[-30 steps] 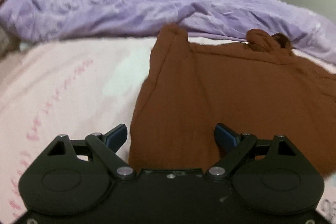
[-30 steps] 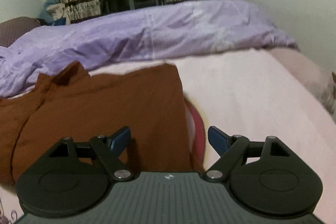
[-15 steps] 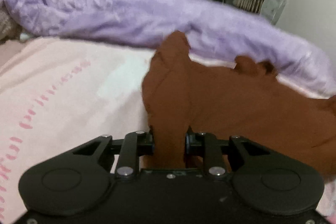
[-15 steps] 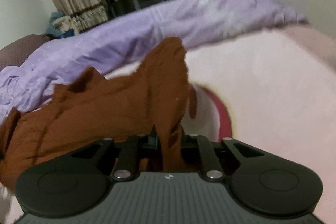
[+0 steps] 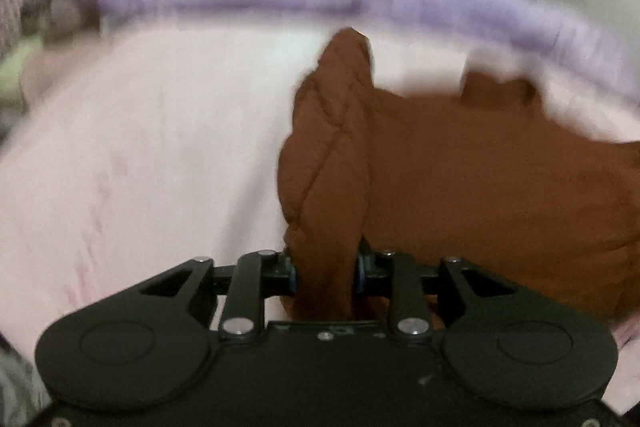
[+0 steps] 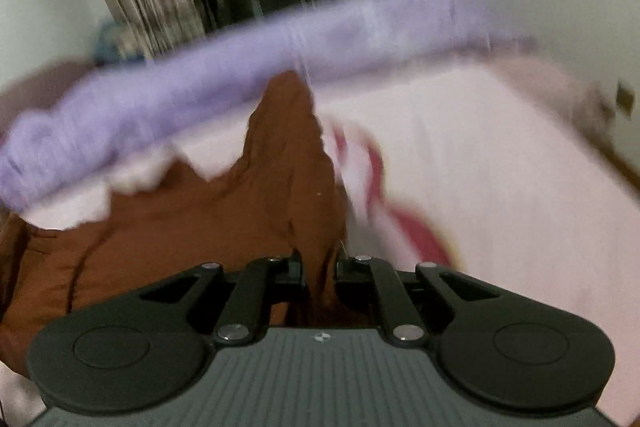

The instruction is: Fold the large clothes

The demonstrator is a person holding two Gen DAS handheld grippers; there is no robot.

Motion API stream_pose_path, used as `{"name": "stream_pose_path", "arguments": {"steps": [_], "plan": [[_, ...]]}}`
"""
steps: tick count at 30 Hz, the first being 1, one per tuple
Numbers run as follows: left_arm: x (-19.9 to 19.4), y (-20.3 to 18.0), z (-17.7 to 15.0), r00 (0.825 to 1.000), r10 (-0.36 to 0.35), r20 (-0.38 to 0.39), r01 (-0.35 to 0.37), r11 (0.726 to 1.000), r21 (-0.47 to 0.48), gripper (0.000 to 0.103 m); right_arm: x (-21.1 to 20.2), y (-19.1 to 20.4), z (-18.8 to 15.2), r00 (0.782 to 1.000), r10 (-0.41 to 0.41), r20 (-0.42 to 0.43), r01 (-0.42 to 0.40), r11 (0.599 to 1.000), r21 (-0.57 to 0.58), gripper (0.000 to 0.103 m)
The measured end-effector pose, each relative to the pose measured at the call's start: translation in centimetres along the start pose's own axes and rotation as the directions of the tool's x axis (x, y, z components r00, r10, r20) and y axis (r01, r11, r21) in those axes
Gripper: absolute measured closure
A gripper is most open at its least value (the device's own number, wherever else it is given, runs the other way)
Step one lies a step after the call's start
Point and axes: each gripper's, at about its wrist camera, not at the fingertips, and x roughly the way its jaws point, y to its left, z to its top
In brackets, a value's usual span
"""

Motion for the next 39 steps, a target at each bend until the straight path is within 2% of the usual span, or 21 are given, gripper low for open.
{"name": "stream_pose_path", "arguments": {"steps": [1,2,4,5,6,7,8,9,11,12,14,15,17,19,21,23,24,25,26,32,39], "plan": [[0.6,-0.1,-1.0,0.999,0.018,0.037,-0.018,1.000,0.002,0.064,1.4,-0.6,-0.8,1.000,0.001,-0.010,-0.001,1.000,0.015,0.086],[0.3,-0.3,-1.1,0.998,0.031,0.059,-0.032,0.999,0.009,0.062,1.8,-0.9,-1.3,1.000,0.001,0.023,-0.002,1.000,0.029,0.084],[-0.6,-1.2,-0.2,0.995,0.073,0.073,-0.077,0.996,0.053,0.049,1.1,-0.9,-1.0,0.998,-0.033,0.060,0.031,0.999,0.034,0.062],[-1.3,-1.6,0.2,0.987,0.121,0.103,-0.130,0.988,0.080,0.037,0.4,-0.5,-0.5,0.991,-0.094,0.091,0.094,0.996,0.005,0.052],[-1.5,-1.8,0.8,0.976,0.173,0.135,-0.188,0.977,0.104,0.030,-0.2,-0.1,-0.2,0.978,-0.167,0.125,0.170,0.985,-0.019,0.038],[-2.1,-2.1,1.3,0.954,0.237,0.182,-0.262,0.957,0.124,0.024,-0.8,0.4,0.2,0.955,-0.242,0.169,0.253,0.967,-0.042,0.037],[-2.7,-2.4,1.8,0.933,0.279,0.229,-0.313,0.941,0.128,0.012,-1.4,0.7,0.5,0.935,-0.288,0.208,0.303,0.952,-0.045,0.037],[-3.1,-2.5,2.4,0.920,0.287,0.267,-0.327,0.937,0.120,0.004,-2.0,1.1,1.0,0.907,-0.336,0.253,0.353,0.935,-0.024,0.041],[-4.0,-3.0,3.1,0.924,0.211,0.319,-0.253,0.963,0.097,0.000,-3.2,2.3,1.3,0.880,-0.339,0.331,0.355,0.935,0.014,0.043],[-4.1,-3.4,3.6,0.932,0.152,0.328,-0.191,0.977,0.091,0.000,-3.7,3.2,1.4,0.885,-0.291,0.365,0.306,0.952,0.016,0.044],[-3.6,-4.9,4.4,0.944,0.063,0.325,-0.100,0.990,0.099,0.000,-3.7,5.2,1.7,0.913,-0.158,0.375,0.186,0.982,-0.041,0.046],[-2.9,-5.9,4.8,0.947,0.025,0.320,-0.067,0.990,0.121,0.000,-3.2,6.6,1.9,0.931,-0.088,0.354,0.129,0.987,-0.093,0.048],[-0.8,-7.6,5.8,0.954,-0.012,0.300,-0.043,0.984,0.175,0.000,-1.2,8.7,2.4,0.948,-0.035,0.316,0.088,0.984,-0.155,0.054],[2.6,-8.4,6.8,0.965,0.052,0.259,-0.099,0.980,0.172,0.000,2.1,9.3,2.8,0.954,-0.092,0.284,0.147,0.973,-0.178,0.056],[5.9,-8.0,6.6,0.973,0.090,0.213,-0.127,0.978,0.165,0.000,6.1,8.4,2.4,0.951,-0.191,0.244,0.239,0.953,-0.186,0.056],[8.9,-7.0,5.3,0.968,0.045,0.245,-0.082,0.986,0.143,0.000,9.1,6.8,0.9,0.961,-0.166,0.222,0.212,0.956,-0.201,0.056],[9.6,-5.9,5.2,0.973,0.017,0.231,-0.035,0.997,0.073,0.000,9.0,5.7,0.7,0.962,-0.128,0.240,0.168,0.973,-0.158,0.056],[9.6,-5.6,5.7,0.977,0.013,0.211,-0.020,0.999,0.032,0.000,8.7,5.4,1.2,0.967,-0.115,0.229,0.148,0.980,-0.134,0.056],[9.7,-5.5,6.8,0.977,0.022,0.214,-0.030,0.999,0.032,0.000,8.8,5.4,1.5,0.970,-0.112,0.216,0.142,0.981,-0.129,0.056],[9.2,-7.4,5.7,0.957,0.101,0.270,-0.135,0.985,0.108,0.000,8.4,6.1,0.7,0.960,-0.137,0.243,0.178,0.972,-0.156,0.055],[9.9,-7.6,6.5,0.957,0.103,0.270,-0.136,0.985,0.105,0.000,7.3,5.8,-0.1,0.963,-0.131,0.237,0.167,0.976,-0.142,0.048]]}}
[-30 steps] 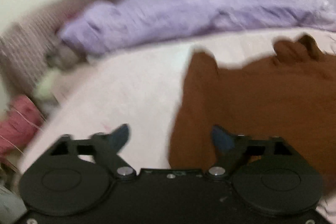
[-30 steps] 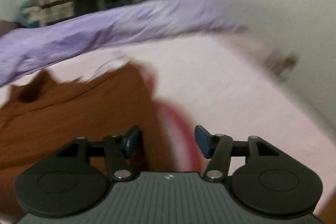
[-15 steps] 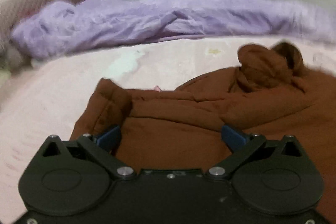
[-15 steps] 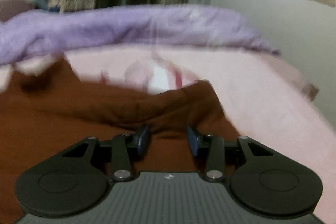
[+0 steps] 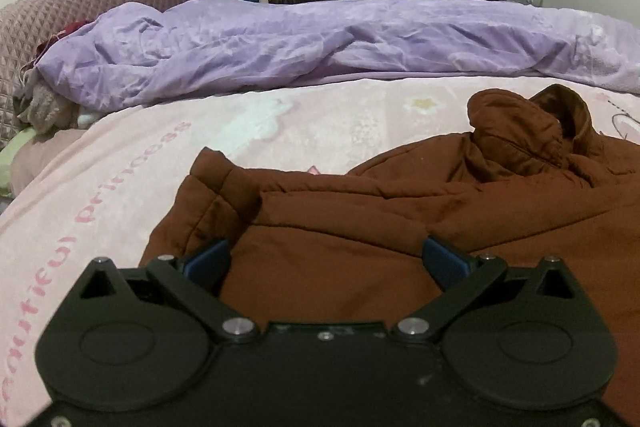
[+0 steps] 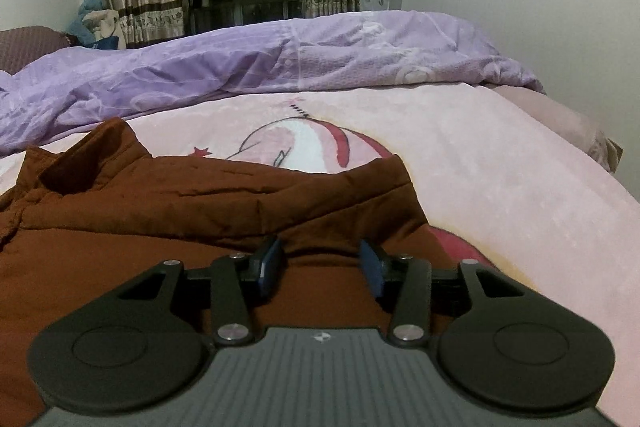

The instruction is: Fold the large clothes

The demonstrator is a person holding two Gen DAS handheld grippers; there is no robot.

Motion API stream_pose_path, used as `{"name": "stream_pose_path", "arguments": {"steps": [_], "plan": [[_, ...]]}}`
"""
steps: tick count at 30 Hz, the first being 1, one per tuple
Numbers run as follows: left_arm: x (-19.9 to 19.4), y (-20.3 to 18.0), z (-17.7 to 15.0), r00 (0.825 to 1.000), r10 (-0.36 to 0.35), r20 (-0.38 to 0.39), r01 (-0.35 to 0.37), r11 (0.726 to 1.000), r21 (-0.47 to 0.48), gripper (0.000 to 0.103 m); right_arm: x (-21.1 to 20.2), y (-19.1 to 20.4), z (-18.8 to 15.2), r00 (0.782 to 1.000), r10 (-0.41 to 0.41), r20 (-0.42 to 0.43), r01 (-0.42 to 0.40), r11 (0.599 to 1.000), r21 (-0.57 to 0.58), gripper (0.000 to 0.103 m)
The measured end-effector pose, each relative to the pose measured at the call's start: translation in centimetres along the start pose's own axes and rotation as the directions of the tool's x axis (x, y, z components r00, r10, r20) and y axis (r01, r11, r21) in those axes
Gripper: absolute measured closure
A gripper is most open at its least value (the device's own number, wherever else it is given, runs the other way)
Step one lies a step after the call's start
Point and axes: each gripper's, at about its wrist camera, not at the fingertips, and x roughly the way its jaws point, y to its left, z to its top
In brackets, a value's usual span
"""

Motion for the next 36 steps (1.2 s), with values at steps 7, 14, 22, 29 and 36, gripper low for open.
{"name": "stream_pose_path", "arguments": {"steps": [7,14,22,29,36], "plan": [[-3.7,-1.7,2.1,1.000,-0.005,0.010,0.005,0.999,-0.041,0.000,-5.1,4.0,1.4,0.998,-0.001,0.068,0.010,0.992,-0.128,0.048],[-3.2,-10.0,0.3,0.986,-0.167,0.007,0.163,0.974,0.160,0.000,-5.2,9.4,0.2,0.975,0.221,-0.011,-0.221,0.974,-0.044,0.048],[-2.1,-10.5,-0.3,0.989,-0.145,0.025,0.139,0.975,0.171,0.000,-2.3,10.2,-2.4,0.982,0.181,-0.051,-0.185,0.979,-0.082,0.047],[-4.5,-4.8,2.0,0.995,-0.023,0.094,0.003,0.979,0.203,0.000,-4.3,7.9,0.5,0.990,0.141,-0.027,-0.142,0.988,-0.066,0.048],[0.8,1.2,-0.6,1.000,0.019,-0.016,-0.018,0.999,0.035,0.000,-1.9,6.1,0.4,0.989,0.111,-0.101,-0.116,0.993,-0.039,0.048]]}}
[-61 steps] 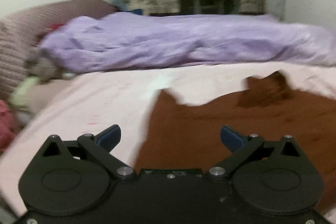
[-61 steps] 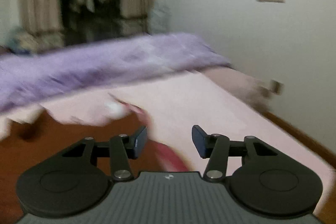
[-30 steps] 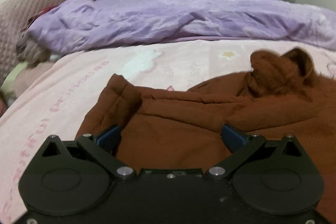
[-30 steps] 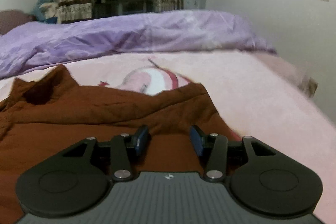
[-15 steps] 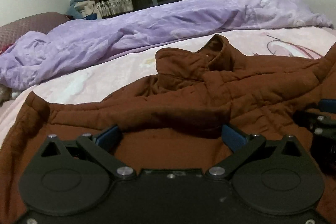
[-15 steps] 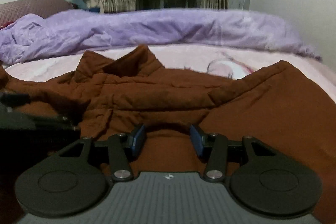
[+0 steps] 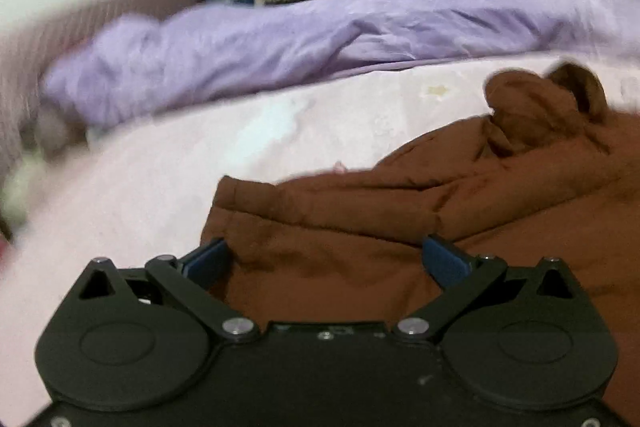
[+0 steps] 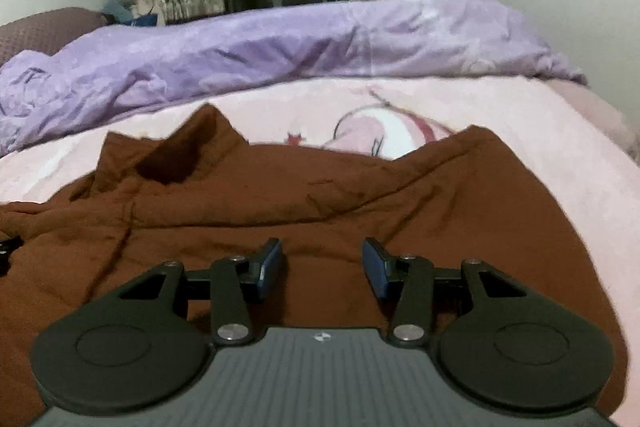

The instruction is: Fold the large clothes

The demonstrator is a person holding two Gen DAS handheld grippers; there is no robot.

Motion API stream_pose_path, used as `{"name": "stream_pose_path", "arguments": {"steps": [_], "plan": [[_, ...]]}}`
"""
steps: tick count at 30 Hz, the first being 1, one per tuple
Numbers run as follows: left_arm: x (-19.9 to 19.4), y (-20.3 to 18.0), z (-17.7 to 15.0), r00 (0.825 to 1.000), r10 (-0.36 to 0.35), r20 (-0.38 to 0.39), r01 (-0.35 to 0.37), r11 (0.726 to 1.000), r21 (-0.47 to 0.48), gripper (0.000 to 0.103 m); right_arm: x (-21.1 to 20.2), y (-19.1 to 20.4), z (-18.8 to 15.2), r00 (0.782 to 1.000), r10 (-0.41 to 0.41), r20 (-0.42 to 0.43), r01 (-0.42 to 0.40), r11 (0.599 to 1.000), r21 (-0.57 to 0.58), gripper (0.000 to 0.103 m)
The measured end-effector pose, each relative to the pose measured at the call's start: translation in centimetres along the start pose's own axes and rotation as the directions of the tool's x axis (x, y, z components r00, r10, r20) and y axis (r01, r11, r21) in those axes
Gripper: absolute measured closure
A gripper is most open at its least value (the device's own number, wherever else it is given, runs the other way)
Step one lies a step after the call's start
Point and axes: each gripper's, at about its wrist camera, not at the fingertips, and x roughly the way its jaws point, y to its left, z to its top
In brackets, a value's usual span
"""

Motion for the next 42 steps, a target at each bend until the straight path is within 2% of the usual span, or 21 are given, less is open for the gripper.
{"name": "stream_pose_path", "arguments": {"steps": [1,6,10,12,13,16,18,21,22,24,26,28,32,35,39,41,42], "plan": [[-0.1,0.0,0.3,1.000,0.001,-0.008,-0.001,1.000,-0.009,0.000,0.1,0.2,0.0,1.000,-0.011,0.002,0.011,1.000,-0.012,0.048],[-2.0,-1.5,0.8,0.997,0.075,0.021,-0.078,0.987,0.137,0.000,-0.6,0.6,0.5,1.000,-0.029,-0.004,0.029,0.998,-0.047,0.047],[-4.4,1.6,1.7,0.985,0.169,0.041,-0.173,0.963,0.204,0.000,-1.1,-0.5,0.7,1.000,-0.001,-0.009,0.001,1.000,-0.022,0.047],[-5.7,4.2,2.1,0.979,0.200,0.045,-0.205,0.960,0.189,0.000,-1.0,-0.7,0.7,1.000,0.005,-0.010,-0.005,1.000,-0.012,0.047],[-6.2,5.7,2.1,0.979,0.200,0.033,-0.202,0.967,0.152,0.000,-1.0,-0.7,0.7,1.000,0.005,-0.009,-0.005,1.000,-0.011,0.046],[-6.6,8.8,1.5,0.993,0.110,-0.047,-0.106,0.990,0.089,0.000,-1.0,-0.4,0.6,1.000,-0.007,-0.001,0.007,1.000,-0.015,0.045],[-6.4,9.0,0.4,0.994,0.076,-0.076,-0.070,0.995,0.072,0.000,-1.3,-0.3,0.5,1.000,-0.012,-0.001,0.012,1.000,-0.023,0.045],[-5.3,7.5,-1.5,0.994,0.008,-0.109,-0.003,0.999,0.051,0.000,-2.8,-1.1,0.4,1.000,-0.007,0.000,0.007,1.000,0.000,0.044],[-4.8,6.5,-2.1,0.993,0.015,-0.113,-0.008,0.998,0.060,0.000,-3.7,-1.7,0.1,1.000,-0.002,0.005,0.002,1.000,0.012,0.044],[-4.5,5.1,-3.2,0.995,0.071,-0.076,-0.065,0.994,0.083,0.000,-5.6,-3.3,-0.5,1.000,-0.021,0.014,0.021,0.999,0.033,0.039],[-4.9,4.9,-3.5,0.995,0.087,-0.047,-0.083,0.994,0.077,0.000,-7.5,-5.5,-1.2,0.997,-0.080,0.011,0.079,0.994,0.072,0.027],[-5.0,5.4,-3.5,0.996,0.069,-0.051,-0.066,0.996,0.056,0.000,-9.1,-8.1,-2.3,0.994,-0.111,-0.023,0.113,0.985,0.132,0.016],[-5.2,6.2,-3.4,0.997,0.046,-0.059,-0.044,0.999,0.032,0.000,-10.2,-12.4,-4.4,0.994,-0.068,-0.082,0.088,0.958,0.272,0.013],[-6.2,6.0,-3.6,0.997,0.046,-0.056,-0.043,0.998,0.049,0.000,-9.1,-14.6,-5.5,0.994,0.031,-0.103,0.012,0.919,0.394,0.012],[-7.3,5.9,-3.7,0.998,0.035,-0.047,-0.032,0.996,0.079,0.000,-6.6,-15.7,-5.7,0.982,0.179,-0.064,-0.118,0.837,0.534,0.012],[-7.7,5.8,-3.7,0.998,0.038,-0.044,-0.033,0.994,0.101,0.000,-5.6,-15.4,-5.4,0.975,0.221,-0.032,-0.165,0.809,0.565,0.021],[-7.9,5.8,-3.8,0.998,0.039,-0.044,-0.034,0.994,0.108,0.000,-4.9,-15.5,-5.4,0.968,0.252,-0.022,-0.194,0.795,0.575,0.030]]}}
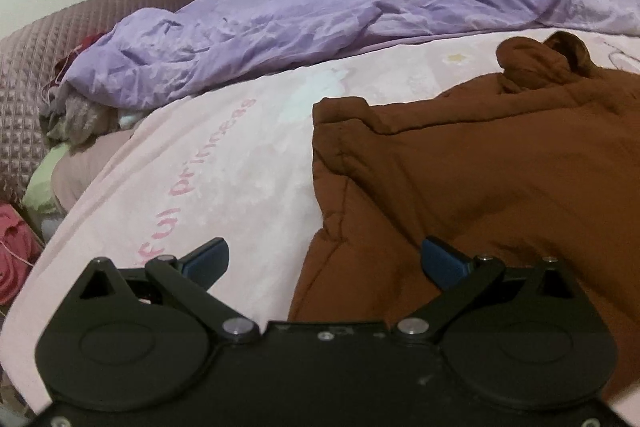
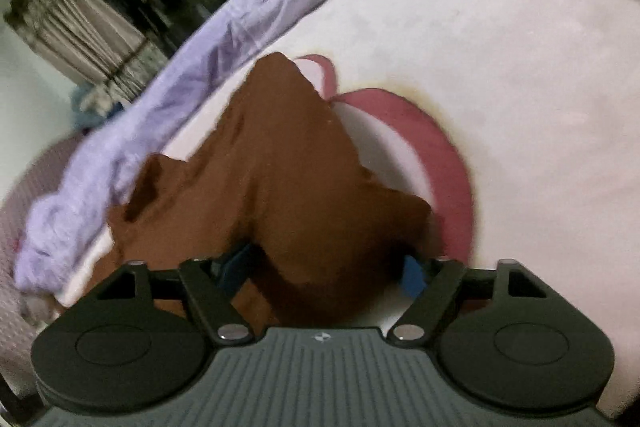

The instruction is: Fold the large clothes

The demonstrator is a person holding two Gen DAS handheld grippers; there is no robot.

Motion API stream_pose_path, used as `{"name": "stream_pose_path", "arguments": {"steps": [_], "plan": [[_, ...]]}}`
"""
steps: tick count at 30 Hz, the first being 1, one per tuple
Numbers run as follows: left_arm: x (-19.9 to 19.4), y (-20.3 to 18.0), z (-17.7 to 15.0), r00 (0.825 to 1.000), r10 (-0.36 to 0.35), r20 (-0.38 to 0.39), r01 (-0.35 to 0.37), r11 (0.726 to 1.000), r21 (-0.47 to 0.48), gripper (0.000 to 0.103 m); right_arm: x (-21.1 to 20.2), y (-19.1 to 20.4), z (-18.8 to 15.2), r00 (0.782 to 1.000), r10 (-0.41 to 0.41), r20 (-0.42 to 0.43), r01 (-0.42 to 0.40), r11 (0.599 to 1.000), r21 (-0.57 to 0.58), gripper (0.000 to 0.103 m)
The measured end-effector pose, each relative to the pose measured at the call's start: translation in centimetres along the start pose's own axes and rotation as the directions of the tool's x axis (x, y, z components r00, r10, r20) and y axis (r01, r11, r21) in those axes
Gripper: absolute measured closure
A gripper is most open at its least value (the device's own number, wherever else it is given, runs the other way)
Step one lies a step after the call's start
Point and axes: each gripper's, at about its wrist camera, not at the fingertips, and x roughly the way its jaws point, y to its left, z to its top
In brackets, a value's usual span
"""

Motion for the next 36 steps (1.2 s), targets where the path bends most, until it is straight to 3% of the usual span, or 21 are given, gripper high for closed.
{"name": "stream_pose_path", "arguments": {"steps": [4,8,11,14,17,20,24,25,30,36], "plan": [[-0.3,-0.2,0.1,1.000,0.004,0.001,-0.004,1.000,0.020,0.000,1.2,0.7,0.4,0.999,0.030,0.044,-0.030,1.000,0.009,0.067],[-1.0,-0.3,0.2,1.000,0.003,0.012,-0.004,0.999,0.040,0.000,-1.1,6.7,-0.8,0.977,-0.044,0.207,0.097,0.963,-0.250,0.074],[-1.3,-0.1,0.4,1.000,0.011,0.004,-0.011,0.999,0.047,0.000,-2.6,11.1,-1.0,0.955,0.024,0.296,0.084,0.934,-0.347,0.076],[-1.8,0.5,0.9,1.000,0.028,0.000,-0.028,0.998,0.050,0.000,-3.8,16.8,-1.3,0.938,0.135,0.319,0.023,0.894,-0.447,0.078],[-2.7,2.0,1.3,0.999,0.031,0.020,-0.032,0.999,0.019,0.000,-4.1,23.6,-2.4,0.922,0.261,0.287,-0.057,0.823,-0.565,0.080],[-3.2,3.7,1.7,0.998,0.047,0.032,-0.047,0.999,-0.010,0.000,-4.4,30.7,-5.2,0.891,0.381,0.248,-0.129,0.735,-0.666,0.081],[-3.1,5.1,1.2,0.998,0.065,0.004,-0.065,0.997,-0.028,0.000,-2.3,35.8,-9.5,0.878,0.464,0.121,-0.243,0.648,-0.722,0.082],[-2.8,5.2,0.9,0.998,0.065,-0.011,-0.066,0.997,-0.032,0.000,-1.2,36.3,-10.9,0.886,0.455,0.088,-0.256,0.640,-0.724,0.082],[-1.4,5.3,-1.0,0.997,0.031,-0.067,-0.036,0.997,-0.074,0.000,6.0,35.4,-16.3,0.945,0.320,-0.064,-0.276,0.676,-0.684,0.082],[-0.3,4.8,-2.2,0.996,0.011,-0.085,-0.018,0.996,-0.083,0.000,7.9,33.2,-19.7,0.958,0.236,-0.166,-0.287,0.723,-0.629,0.082]]}}
